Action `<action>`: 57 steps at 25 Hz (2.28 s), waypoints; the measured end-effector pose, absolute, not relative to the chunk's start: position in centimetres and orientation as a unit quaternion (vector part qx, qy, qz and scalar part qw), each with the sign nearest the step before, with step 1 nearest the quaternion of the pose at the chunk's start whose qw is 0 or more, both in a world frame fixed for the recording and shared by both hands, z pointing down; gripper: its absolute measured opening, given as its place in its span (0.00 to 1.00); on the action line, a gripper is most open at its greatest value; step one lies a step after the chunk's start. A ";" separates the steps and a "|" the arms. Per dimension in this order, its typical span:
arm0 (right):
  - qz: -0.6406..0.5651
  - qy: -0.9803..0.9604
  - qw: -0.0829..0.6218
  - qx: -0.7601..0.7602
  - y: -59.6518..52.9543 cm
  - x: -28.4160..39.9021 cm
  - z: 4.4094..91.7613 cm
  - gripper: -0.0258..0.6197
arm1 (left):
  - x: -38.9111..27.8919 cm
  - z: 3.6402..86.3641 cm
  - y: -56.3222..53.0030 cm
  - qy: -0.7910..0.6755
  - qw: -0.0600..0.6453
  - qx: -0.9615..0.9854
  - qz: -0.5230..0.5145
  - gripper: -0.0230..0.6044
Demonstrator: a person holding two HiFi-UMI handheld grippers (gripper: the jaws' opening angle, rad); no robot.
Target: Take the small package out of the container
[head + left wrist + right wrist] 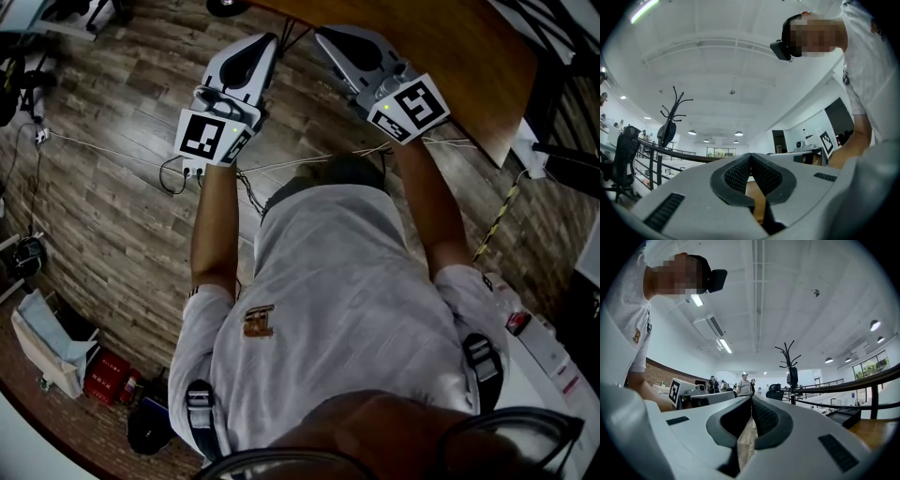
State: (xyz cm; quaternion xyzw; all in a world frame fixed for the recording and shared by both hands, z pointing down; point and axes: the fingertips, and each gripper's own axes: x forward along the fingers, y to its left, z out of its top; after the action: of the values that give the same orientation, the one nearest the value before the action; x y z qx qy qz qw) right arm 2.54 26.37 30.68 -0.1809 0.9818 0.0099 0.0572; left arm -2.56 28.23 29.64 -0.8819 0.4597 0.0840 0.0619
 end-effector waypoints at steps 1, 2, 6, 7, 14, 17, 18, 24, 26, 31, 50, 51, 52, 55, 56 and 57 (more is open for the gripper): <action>0.009 0.982 0.056 -0.182 26.4 2.5 30.8 0.09 | -2.7 29.7 28.2 0.460 0.061 -0.882 0.084 0.07; 0.008 0.981 0.055 -0.184 26.4 2.4 30.9 0.09 | -2.9 29.7 28.3 0.460 0.060 -0.882 0.085 0.07; 0.008 0.981 0.052 -0.185 26.0 2.1 30.7 0.09 | -3.4 29.4 27.9 0.460 0.061 -0.882 0.087 0.07; 0.008 0.981 0.052 -0.185 25.7 2.0 30.7 0.09 | -3.5 29.4 27.7 0.460 0.060 -0.882 0.087 0.07; 0.009 0.982 0.052 -0.181 22.2 0.9 31.6 0.09 | -5.0 30.1 24.6 0.465 0.062 -0.880 0.082 0.07; 0.011 0.983 0.051 -0.178 19.5 0.3 31.6 0.09 | -5.6 30.0 21.9 0.466 0.064 -0.879 0.079 0.07; 0.012 0.983 0.051 -0.178 18.5 0.1 31.6 0.09 | -5.7 29.9 20.9 0.466 0.065 -0.879 0.078 0.07; 0.016 0.983 0.050 -0.174 10.8 -0.9 31.8 0.09 | -6.9 30.1 13.3 0.470 0.069 -0.877 0.073 0.07; 0.015 0.984 0.048 -0.172 7.8 -1.1 31.9 0.09 | -7.1 30.1 10.5 0.474 0.069 -0.875 0.073 0.07; 0.024 0.985 0.033 -0.166 0.0 -2.1 32.4 0.09 | -8.2 30.5 2.5 0.483 0.063 -0.870 0.072 0.07; 0.046 0.976 -0.031 -0.210 -23.2 -1.8 34.9 0.09 | -7.8 32.2 -19.5 0.502 0.054 -0.863 0.039 0.07; 0.045 0.975 -0.035 -0.213 -23.9 -1.8 35.1 0.09 | -8.0 32.2 -20.0 0.502 0.053 -0.862 0.039 0.07; 0.046 0.974 -0.038 -0.216 -24.4 -1.8 35.2 0.09 | -8.0 32.3 -20.4 0.502 0.053 -0.862 0.039 0.07; 0.048 0.971 -0.047 -0.228 -25.5 -1.5 35.3 0.09 | -8.0 32.2 -21.1 0.502 0.053 -0.862 0.040 0.07; 0.048 0.970 -0.050 -0.232 -25.7 -1.6 35.3 0.09 | -8.1 32.1 -21.2 0.501 0.053 -0.863 0.040 0.07; 0.049 0.969 -0.053 -0.236 -26.0 -1.7 35.3 0.09 | -8.2 32.0 -21.4 0.499 0.053 -0.864 0.040 0.07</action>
State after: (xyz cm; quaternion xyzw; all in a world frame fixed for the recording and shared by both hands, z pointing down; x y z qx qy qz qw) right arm -1.70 -25.97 35.28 -0.2356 0.9691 0.0487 -0.0535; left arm -8.23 -21.42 32.05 -0.8638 0.4994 0.0396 0.0531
